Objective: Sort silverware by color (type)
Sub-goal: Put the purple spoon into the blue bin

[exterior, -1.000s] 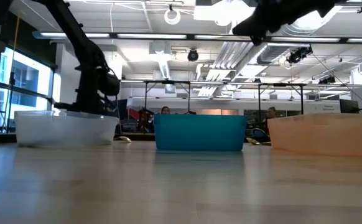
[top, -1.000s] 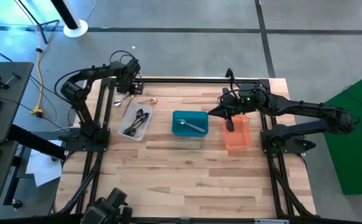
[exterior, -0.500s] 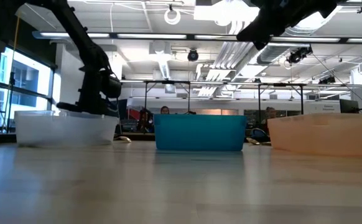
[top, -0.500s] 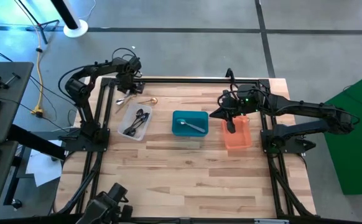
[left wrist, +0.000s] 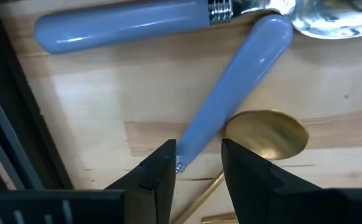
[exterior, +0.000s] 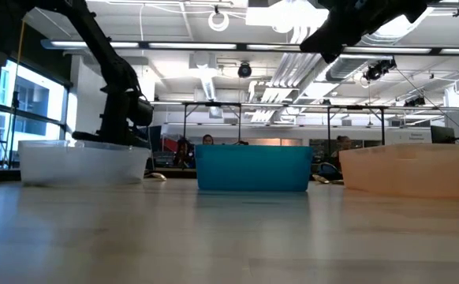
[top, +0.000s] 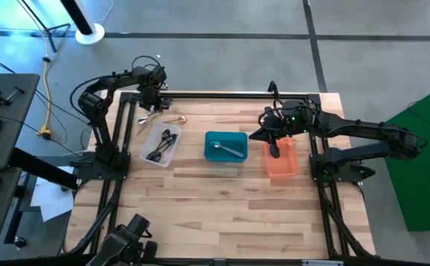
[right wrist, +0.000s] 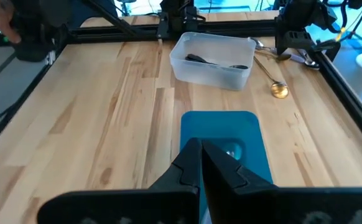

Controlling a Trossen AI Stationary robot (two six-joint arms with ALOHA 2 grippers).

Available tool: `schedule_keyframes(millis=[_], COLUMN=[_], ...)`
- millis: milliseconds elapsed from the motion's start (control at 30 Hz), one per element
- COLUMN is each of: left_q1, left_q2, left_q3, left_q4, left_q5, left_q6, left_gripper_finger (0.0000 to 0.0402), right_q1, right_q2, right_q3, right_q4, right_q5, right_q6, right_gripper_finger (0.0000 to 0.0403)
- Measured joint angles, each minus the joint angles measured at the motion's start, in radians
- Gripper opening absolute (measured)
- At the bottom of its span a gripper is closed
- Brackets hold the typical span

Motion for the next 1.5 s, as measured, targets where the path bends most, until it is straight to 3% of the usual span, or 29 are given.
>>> schedule_keyframes(millis=[467,800,1500], left_q1=[-0.029,-0.029,-0.033], left_q2=[0.108,0.109,0.049], left_q3=[0.085,0.083,0.109], left_q4=[-0.096,-0.125,-0.124], left_q5=[-0.013,-0.015,-0.009], left_q6=[0.035,0.095,0.177], left_gripper_finger=[0.0114,0.0020,0.0020], right_q1=[0.000,0.000,0.000], right_q2=[0.000,0.000,0.000], right_q3=[0.000,0.000,0.000], right_q4=[0.000,0.000,0.008], right_q5=[0.000,0.000,0.001], right_q6=[0.112,0.136,0.157], right_gripper_finger=[0.0000,0.0000,0.0000])
